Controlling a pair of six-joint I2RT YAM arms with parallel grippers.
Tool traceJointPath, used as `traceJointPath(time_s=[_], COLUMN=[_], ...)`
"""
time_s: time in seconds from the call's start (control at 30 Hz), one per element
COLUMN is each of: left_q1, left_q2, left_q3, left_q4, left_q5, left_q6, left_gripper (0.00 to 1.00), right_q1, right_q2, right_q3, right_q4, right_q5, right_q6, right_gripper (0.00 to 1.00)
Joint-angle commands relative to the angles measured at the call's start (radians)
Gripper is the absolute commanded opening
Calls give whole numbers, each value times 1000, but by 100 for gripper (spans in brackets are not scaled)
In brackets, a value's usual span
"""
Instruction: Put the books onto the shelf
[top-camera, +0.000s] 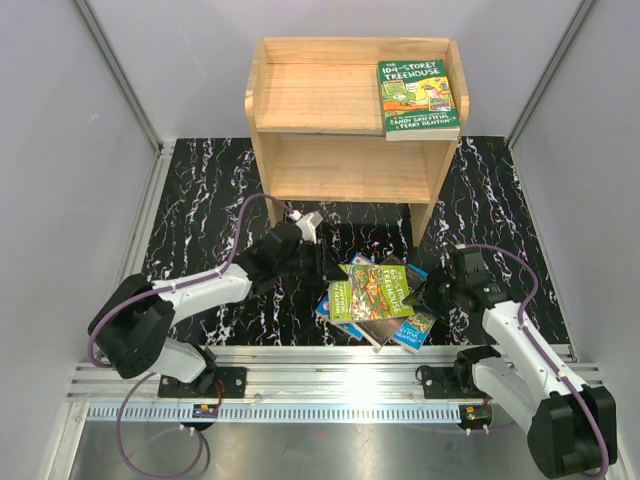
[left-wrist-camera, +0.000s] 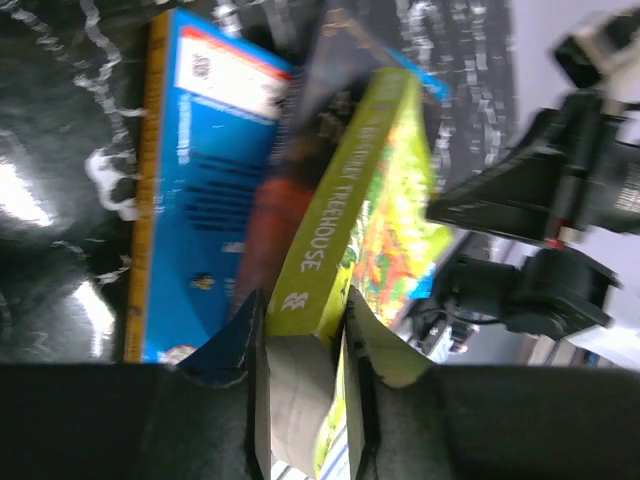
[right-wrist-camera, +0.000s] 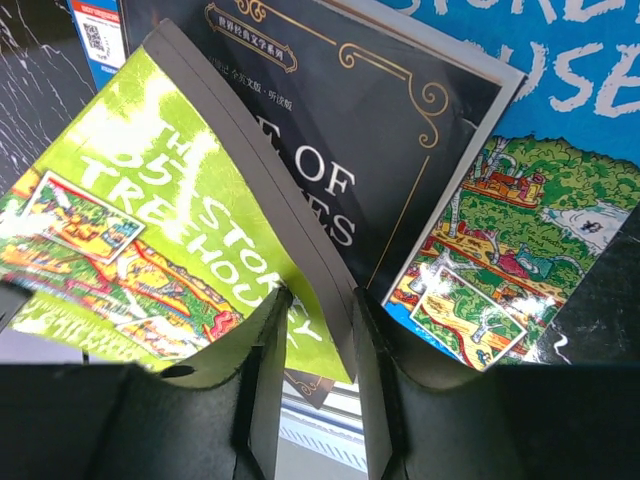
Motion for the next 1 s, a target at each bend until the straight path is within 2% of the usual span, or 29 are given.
traceJointPath(time_s=[0.0,0.23,0.37,0.43,0.5,0.53,0.57,0.63,0.67,0.8,0.97], left_q1=[-45,-54,-61,-70,-83,-94,-97,-106,-107,-107,-107], left_q2=[-53,-139,-191,-227,-249,-251,-252,-257,-258,-271,-257], left_q3=[12,14,69,150,228,320,359,474,508,632,799], left_q4=[28,121,1,-76,-238,-288,-334,-438,-464,-572,-638], left_q5=[90,226,210,194,141,127,104,89,69,6,-24], left_q6=[-2,-48,-33,8,89,117,140,199,214,255,292], left_gripper=[0,0,0,0,0,0,0,0,0,0,0], right_q1=[12,12,12,12,12,10,12,10,10,12,12], right_q2=[3,-33,-64,-87,-107,-128,-139,-168,-176,-213,-314], right_q3=[-29,-33,-21,3,32,54,65,124,150,310,456], right_q4=[41,32,-6,-64,-113,-145,-152,-214,-234,-359,-463], right_q5=[-20,-23,-20,2,34,36,31,57,69,201,310], right_q6=[9,6,-5,-19,-23,-10,0,23,23,20,9], right_gripper=[38,38,38,39,40,43,50,68,81,94,98])
